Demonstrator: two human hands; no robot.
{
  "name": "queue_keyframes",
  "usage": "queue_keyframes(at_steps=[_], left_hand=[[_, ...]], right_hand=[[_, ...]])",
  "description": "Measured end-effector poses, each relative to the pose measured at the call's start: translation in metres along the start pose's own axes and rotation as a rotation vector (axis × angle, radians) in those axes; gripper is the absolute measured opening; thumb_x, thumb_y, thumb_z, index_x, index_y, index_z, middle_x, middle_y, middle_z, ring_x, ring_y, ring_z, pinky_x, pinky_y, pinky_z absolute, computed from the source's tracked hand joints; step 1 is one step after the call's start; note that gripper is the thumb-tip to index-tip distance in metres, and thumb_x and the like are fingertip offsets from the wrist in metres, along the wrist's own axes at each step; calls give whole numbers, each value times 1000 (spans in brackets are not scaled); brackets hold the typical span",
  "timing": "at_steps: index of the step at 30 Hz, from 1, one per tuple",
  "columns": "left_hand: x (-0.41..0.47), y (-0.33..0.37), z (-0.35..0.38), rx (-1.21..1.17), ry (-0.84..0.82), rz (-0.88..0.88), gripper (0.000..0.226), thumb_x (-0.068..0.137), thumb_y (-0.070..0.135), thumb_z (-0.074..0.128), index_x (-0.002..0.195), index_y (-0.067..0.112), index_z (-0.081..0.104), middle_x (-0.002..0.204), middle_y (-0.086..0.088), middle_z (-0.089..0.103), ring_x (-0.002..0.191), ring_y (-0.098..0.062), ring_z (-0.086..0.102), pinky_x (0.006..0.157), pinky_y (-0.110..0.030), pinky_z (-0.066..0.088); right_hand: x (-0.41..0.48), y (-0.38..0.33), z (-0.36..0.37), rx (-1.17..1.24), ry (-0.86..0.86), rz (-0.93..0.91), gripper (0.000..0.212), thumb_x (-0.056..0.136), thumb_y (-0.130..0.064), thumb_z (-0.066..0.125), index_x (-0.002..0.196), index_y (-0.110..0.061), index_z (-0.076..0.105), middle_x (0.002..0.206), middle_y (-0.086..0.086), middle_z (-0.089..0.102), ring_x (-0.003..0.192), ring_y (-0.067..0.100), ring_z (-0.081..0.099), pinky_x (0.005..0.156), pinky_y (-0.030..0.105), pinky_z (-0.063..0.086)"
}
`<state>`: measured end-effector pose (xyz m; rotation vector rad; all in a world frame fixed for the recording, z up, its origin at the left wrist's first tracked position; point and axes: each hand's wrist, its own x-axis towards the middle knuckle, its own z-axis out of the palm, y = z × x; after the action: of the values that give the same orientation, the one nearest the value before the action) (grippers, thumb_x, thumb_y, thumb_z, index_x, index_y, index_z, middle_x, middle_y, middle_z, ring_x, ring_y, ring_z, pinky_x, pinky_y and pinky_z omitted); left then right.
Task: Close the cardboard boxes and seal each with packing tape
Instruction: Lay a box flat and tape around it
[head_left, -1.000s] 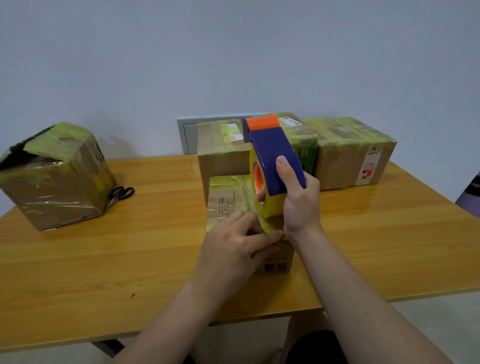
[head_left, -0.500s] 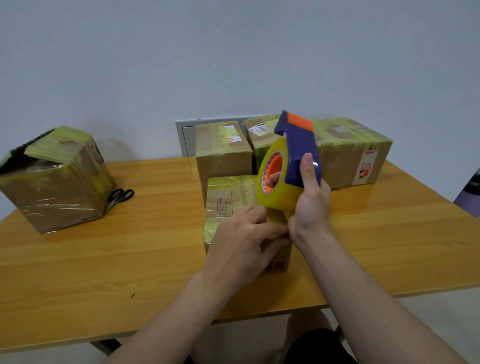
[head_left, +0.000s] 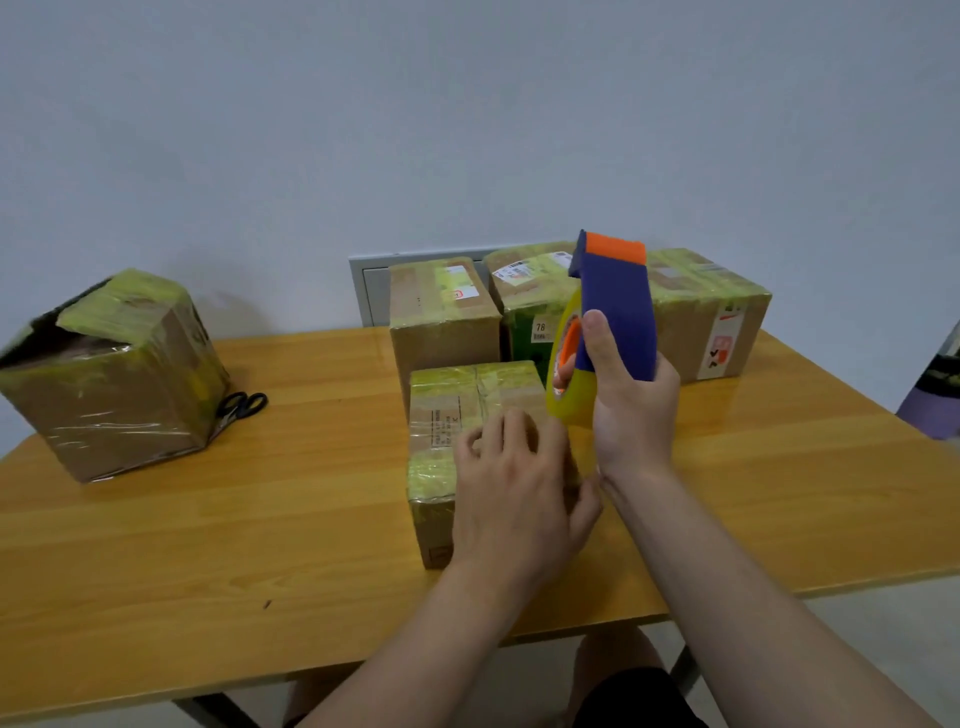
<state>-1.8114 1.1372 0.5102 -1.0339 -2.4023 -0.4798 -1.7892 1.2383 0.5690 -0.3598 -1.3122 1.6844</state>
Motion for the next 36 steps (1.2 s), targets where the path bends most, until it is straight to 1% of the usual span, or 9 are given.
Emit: queue_keyframes(at_steps=[3, 5, 7, 10, 14, 19, 24, 29, 36], left_hand=[[-3, -9, -3, 62, -190, 1, 70, 98, 73, 35, 143, 20, 42, 148, -9, 49, 140, -29, 45, 117, -51, 37], [-5, -16, -8, 125, -285, 63, 85, 100, 74, 31, 161, 15, 23, 168, -12, 28, 157, -31, 24, 127, -52, 23], [-7, -25, -13, 124, -337, 112, 88, 102, 72, 27, 166, 15, 8, 174, -12, 10, 161, -28, 7, 130, -50, 14], [-15, -38, -26, 76, -351, 142, 88, 102, 72, 29, 166, 20, 1, 175, -6, 3, 161, -21, 1, 131, -45, 9], [-32, -61, -50, 16, -336, 68, 91, 97, 76, 38, 166, 28, 7, 174, 5, 5, 160, -12, 4, 126, -33, -2], [-54, -115, -75, 50, -260, -177, 101, 79, 89, 51, 161, 35, 26, 170, 13, 19, 155, -11, 21, 124, -29, 20], [-71, -168, -87, 188, -352, -258, 102, 75, 89, 55, 160, 51, 13, 172, 15, 14, 161, -21, 4, 127, -61, 5], [-51, -189, -75, 152, -345, -285, 97, 84, 80, 56, 161, 50, 5, 173, 15, 4, 161, -23, -4, 123, -48, 28], [18, -224, -36, 194, -239, -276, 81, 76, 75, 70, 139, 38, 34, 152, 11, 45, 149, -21, 27, 110, -51, 36]], right_hand=[[-2, -1, -2, -43, 7, -11, 42, 94, -34, 71, 117, 0, 65, 92, 11, 70, 65, 5, 68, 59, 15, 53], [-7, 2, 1, -85, -30, -6, 40, 94, -36, 71, 117, -3, 66, 96, 15, 72, 70, 13, 72, 62, 20, 56], [-12, 3, 7, -89, -52, 22, 43, 92, -42, 69, 117, -8, 66, 97, 15, 74, 77, 18, 75, 70, 27, 59], [-21, 5, 18, -79, -100, 83, 46, 90, -48, 66, 119, -12, 65, 91, 7, 78, 86, 20, 76, 81, 38, 61], [-38, 12, 40, -20, -209, 104, 52, 85, -50, 68, 112, -5, 66, 82, 12, 73, 74, 24, 72, 74, 42, 60], [-57, 24, 73, 20, -343, 85, 50, 91, -43, 67, 105, 5, 66, 76, 14, 66, 64, 19, 65, 63, 30, 56], [-66, 33, 103, 28, -409, 89, 45, 91, -40, 66, 106, 3, 66, 81, 18, 65, 64, 20, 65, 63, 26, 55], [-63, 35, 120, 4, -407, 78, 41, 89, -40, 66, 105, -2, 67, 84, 22, 67, 63, 21, 67, 62, 25, 56], [-49, 40, 117, -64, -390, 121, 37, 86, -46, 66, 103, -13, 69, 87, 17, 72, 71, 23, 73, 70, 37, 60]])
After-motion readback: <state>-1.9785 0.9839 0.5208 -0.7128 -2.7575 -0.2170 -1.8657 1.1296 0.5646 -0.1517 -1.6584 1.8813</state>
